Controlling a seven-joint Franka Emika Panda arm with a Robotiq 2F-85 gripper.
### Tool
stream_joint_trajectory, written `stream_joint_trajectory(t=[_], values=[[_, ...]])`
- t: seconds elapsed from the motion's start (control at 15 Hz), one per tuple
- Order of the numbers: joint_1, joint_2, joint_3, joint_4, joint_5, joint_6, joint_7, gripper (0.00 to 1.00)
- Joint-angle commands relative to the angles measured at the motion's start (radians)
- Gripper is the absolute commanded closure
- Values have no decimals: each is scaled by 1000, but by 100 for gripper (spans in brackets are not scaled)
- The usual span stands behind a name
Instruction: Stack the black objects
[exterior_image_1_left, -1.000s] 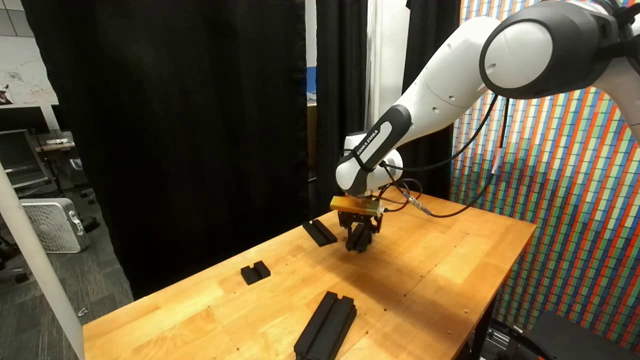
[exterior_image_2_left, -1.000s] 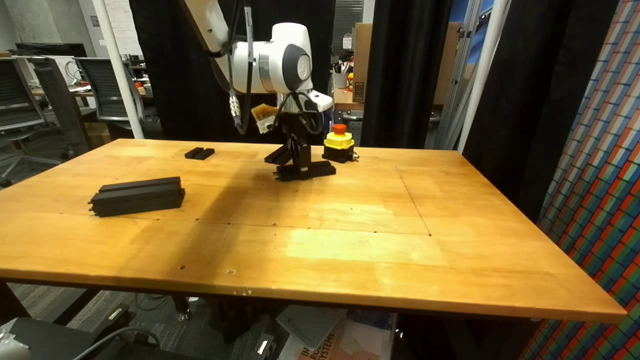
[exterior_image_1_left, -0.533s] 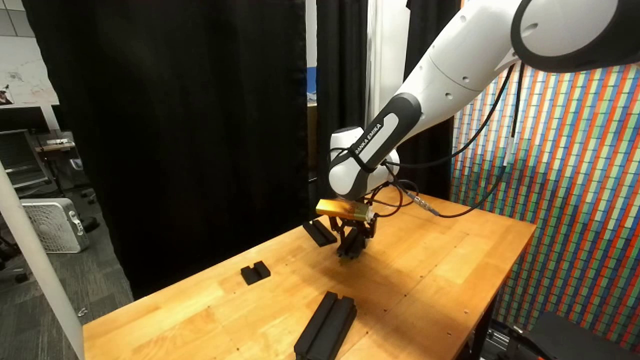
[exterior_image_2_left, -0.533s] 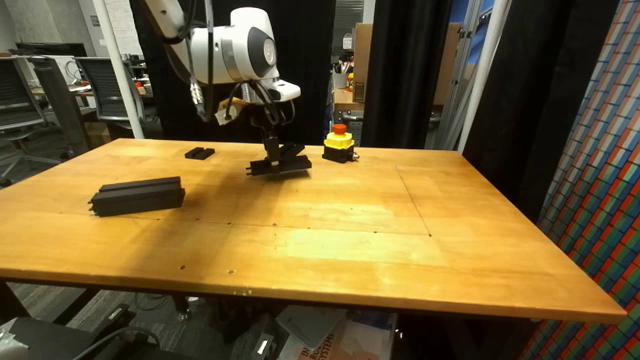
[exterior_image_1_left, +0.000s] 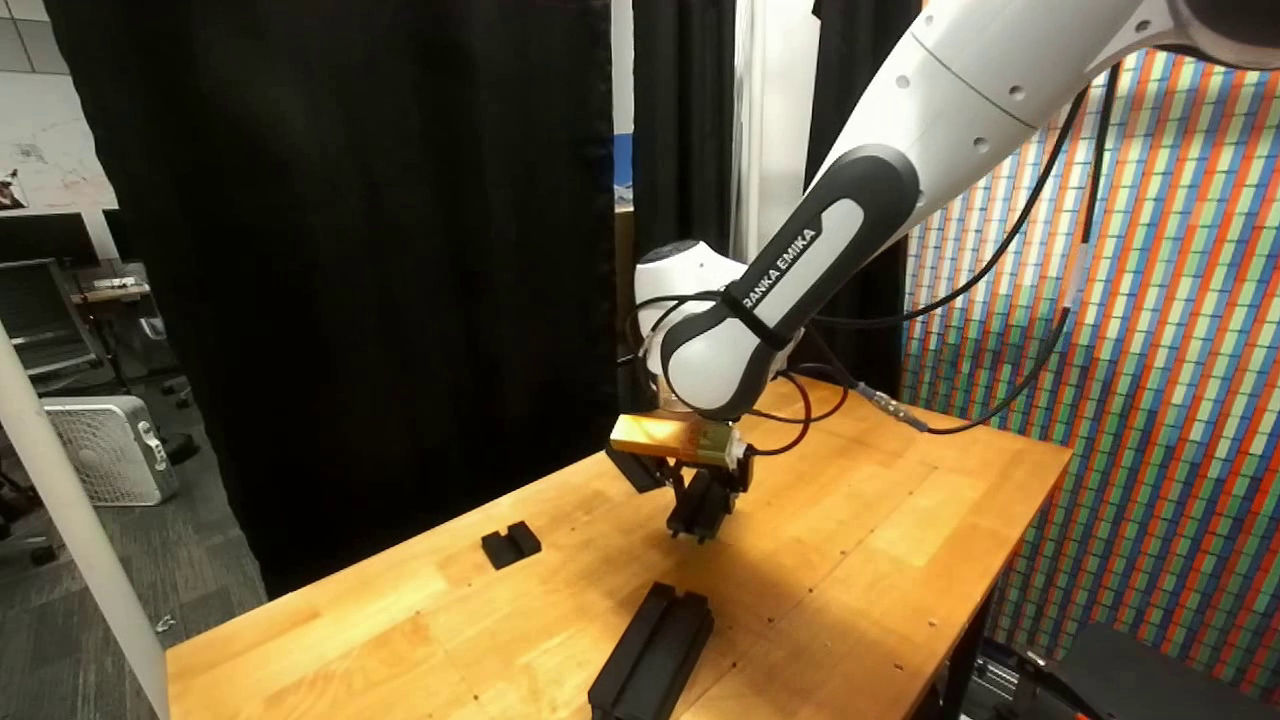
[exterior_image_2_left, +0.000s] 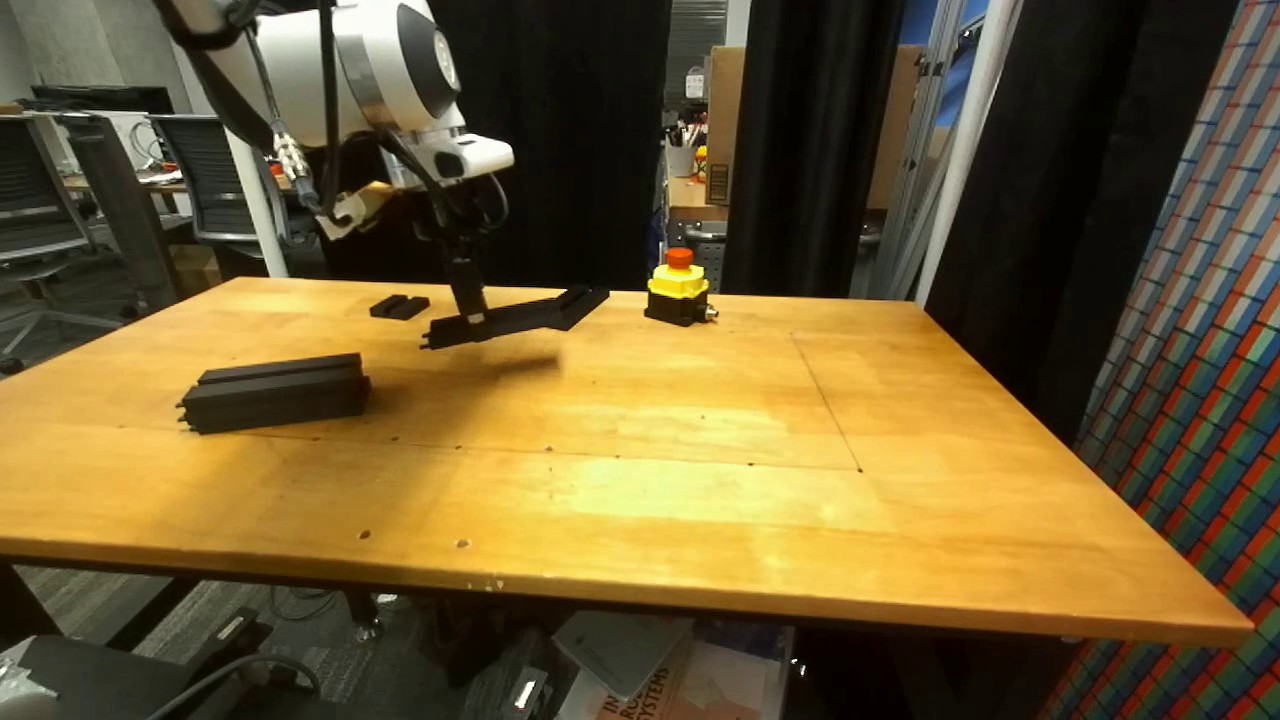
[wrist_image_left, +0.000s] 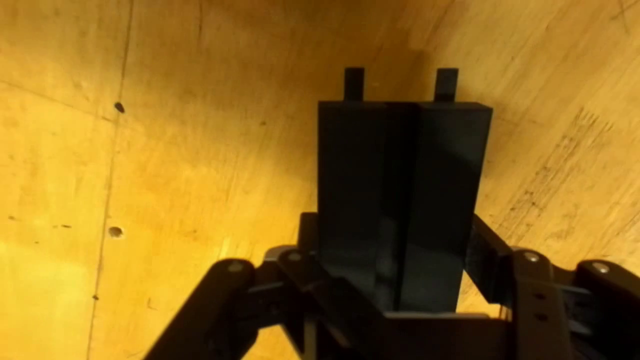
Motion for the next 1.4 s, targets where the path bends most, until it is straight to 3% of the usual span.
stream_joint_trajectory(t=[0.0,0.6,1.33], values=[[9,-105,67,-87,-51,-16,112,55],[34,-137,235,-132,-46,-4,296,55],[38,-110,307,-154,6,42,329,55]])
